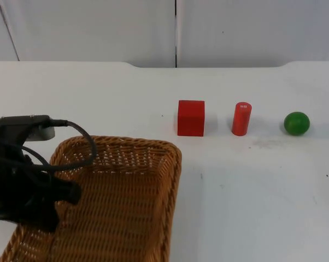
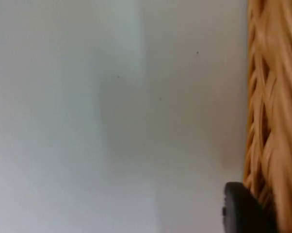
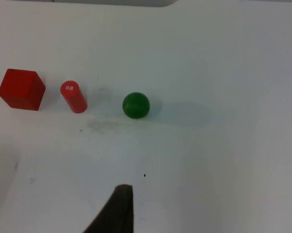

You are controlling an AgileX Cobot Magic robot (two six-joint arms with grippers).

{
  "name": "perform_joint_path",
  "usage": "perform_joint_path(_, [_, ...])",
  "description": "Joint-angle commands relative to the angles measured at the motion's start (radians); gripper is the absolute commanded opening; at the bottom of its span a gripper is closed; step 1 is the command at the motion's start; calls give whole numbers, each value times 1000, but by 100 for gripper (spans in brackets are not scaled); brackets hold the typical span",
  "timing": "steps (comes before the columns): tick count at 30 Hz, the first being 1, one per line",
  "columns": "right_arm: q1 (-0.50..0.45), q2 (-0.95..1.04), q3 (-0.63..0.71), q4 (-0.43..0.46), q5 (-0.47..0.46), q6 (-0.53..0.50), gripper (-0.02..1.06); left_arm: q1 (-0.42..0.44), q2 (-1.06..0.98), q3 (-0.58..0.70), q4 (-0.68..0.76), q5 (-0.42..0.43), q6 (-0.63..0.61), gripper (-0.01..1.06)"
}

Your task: Pick up the basket with the left hand and place the object to the left of the red cylinder into the basket with the right hand.

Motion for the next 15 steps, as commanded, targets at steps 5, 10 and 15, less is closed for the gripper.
perform_joint_path(5, [-5, -5, -6, -3, -2, -9, 105, -7, 1, 0, -55, -4, -5, 0])
perform_joint_path(10, [-5, -5, -6, -3, -4, -9, 105, -7, -8, 0, -76, -2, -5, 0])
perform_joint_path(15, [-5, -5, -6, -3, -6, -9, 105, -2, -71, 0, -73, 37, -5, 0])
